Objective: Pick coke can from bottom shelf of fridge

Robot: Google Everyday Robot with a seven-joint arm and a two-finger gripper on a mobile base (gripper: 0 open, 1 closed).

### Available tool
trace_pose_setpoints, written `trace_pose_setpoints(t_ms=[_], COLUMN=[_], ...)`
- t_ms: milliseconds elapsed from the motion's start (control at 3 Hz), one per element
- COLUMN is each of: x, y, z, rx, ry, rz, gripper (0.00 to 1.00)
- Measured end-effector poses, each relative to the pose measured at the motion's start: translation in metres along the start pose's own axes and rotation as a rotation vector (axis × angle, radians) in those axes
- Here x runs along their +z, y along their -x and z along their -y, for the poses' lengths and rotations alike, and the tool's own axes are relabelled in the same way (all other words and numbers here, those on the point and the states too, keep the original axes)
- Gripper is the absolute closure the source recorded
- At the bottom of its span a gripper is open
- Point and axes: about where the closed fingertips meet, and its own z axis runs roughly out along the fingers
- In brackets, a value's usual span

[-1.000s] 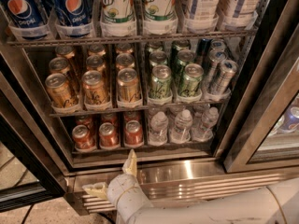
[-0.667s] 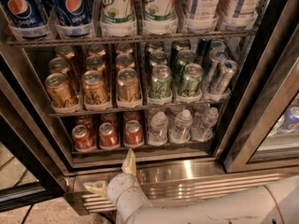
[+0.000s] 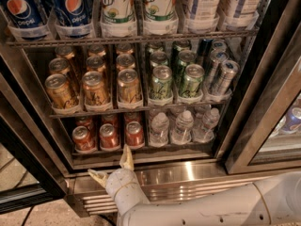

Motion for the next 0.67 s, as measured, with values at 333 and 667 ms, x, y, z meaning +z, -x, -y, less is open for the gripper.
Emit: trace_pose_setpoints(t_ms=[333,667], x=[0.0120,0.0189], y=[0.0038,0.0044], z=[-0.0022,-0.0042], rx=[0.001,0.007], ry=[-0.028,-0.062], rz=[0.035,0.060], gripper=[0.19,0.16])
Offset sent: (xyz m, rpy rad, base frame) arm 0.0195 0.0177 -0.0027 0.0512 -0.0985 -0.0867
